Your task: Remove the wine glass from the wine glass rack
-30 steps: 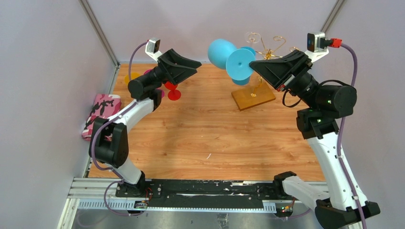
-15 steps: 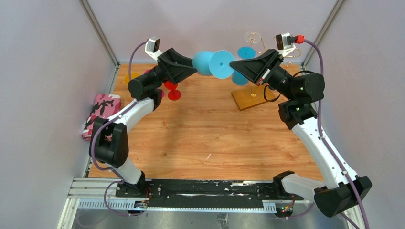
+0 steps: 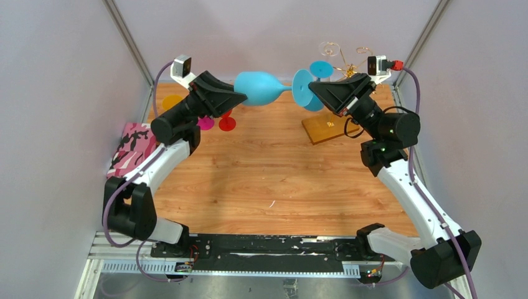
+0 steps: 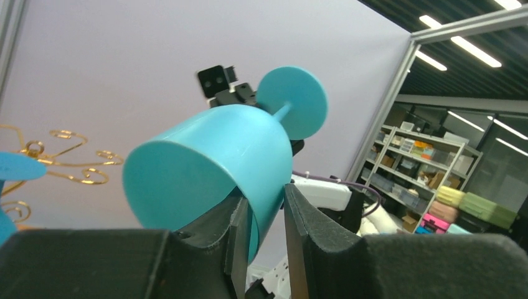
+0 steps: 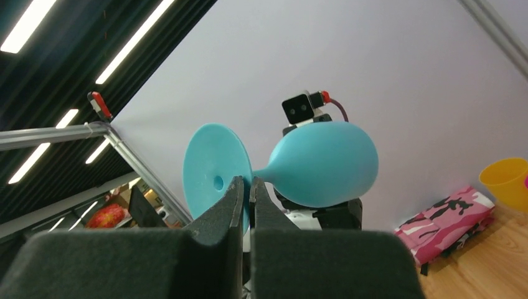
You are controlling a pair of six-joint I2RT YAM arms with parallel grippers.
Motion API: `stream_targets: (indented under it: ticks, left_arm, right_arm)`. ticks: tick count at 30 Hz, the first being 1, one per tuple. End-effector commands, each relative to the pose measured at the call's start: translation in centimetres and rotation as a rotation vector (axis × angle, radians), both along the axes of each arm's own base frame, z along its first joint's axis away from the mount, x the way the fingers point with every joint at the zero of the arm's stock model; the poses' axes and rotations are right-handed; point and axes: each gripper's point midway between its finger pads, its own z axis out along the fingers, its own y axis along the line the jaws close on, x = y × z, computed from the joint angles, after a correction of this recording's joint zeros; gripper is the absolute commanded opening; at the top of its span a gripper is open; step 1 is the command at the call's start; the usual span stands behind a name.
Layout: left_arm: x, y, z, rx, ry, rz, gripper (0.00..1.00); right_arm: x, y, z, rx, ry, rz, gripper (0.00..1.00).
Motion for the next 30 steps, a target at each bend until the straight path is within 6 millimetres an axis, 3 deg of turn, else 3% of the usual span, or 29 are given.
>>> stream_targets:
  ticks: [1, 7, 11, 14, 15, 17, 19, 20, 21, 23, 26, 28, 30]
  left_arm:
    - [-3.9, 0.2, 1.4, -0.023, -0.139, -0.022, 0.31]
    - [-4.0, 0.0, 1.1, -0.02, -0.131, -0.034, 0.32]
    - [-4.2, 0.0, 1.2, -0.015, -0.135, -0.038, 0.01]
    - [-3.8, 0.6, 1.6, -0.016, -0.121, -0.013, 0.0]
    - [-3.0, 0.8, 1.6, -0.002, -0.086, 0.011, 0.0]
    - [-0.8, 1.0, 1.2, 0.058, -0.008, 0.103, 0.0]
    - [2.4, 1.4, -0.1, 0.181, 0.117, 0.273, 0.0]
    - [4.0, 2.1, -0.8, 0.264, 0.169, 0.41, 0.0]
    - [5.4, 3.3, -2.3, 0.382, 0.218, 0.572, 0.0]
    - [6.8, 7.8, -3.8, 0.603, 0.286, 0.921, 0.0]
    - [7.0, 14.1, -5.9, 0.804, 0.461, 1.229, 0.0]
    - [6.4, 16.8, -7.9, 0.934, 0.56, 1.331, 0.0]
    - [6.0, 18.3, -10.8, 1.051, 0.646, 1.37, 0.0]
  right_arm:
    - [1.1, 2.7, -4.2, -0.114, 0.08, 0.077, 0.0]
    - [0.9, 5.4, -5.5, -0.15, 0.107, 0.146, 0.0]
    - [1.1, 5.4, -6.0, -0.146, 0.119, 0.137, 0.0]
    - [0.9, 5.1, -6.1, -0.174, 0.109, 0.106, 0.0]
    - [0.8, 4.8, -6.1, -0.188, 0.097, 0.082, 0.05]
    - [0.9, 3.9, -6.3, -0.222, 0.092, 0.015, 0.32]
    - [1.0, 2.6, -6.5, -0.267, 0.086, -0.078, 0.52]
    - [0.9, 1.8, -6.5, -0.292, 0.078, -0.132, 0.62]
    - [0.9, 1.1, -6.6, -0.317, 0.078, -0.183, 0.66]
    - [0.5, -0.6, -6.3, -0.358, 0.059, -0.29, 0.71]
    - [-0.1, -2.8, -5.8, -0.42, 0.023, -0.425, 0.76]
    - [-0.1, -3.9, -5.9, -0.477, 0.032, -0.487, 0.77]
    - [0.2, -4.6, -6.1, -0.527, 0.039, -0.532, 0.78]
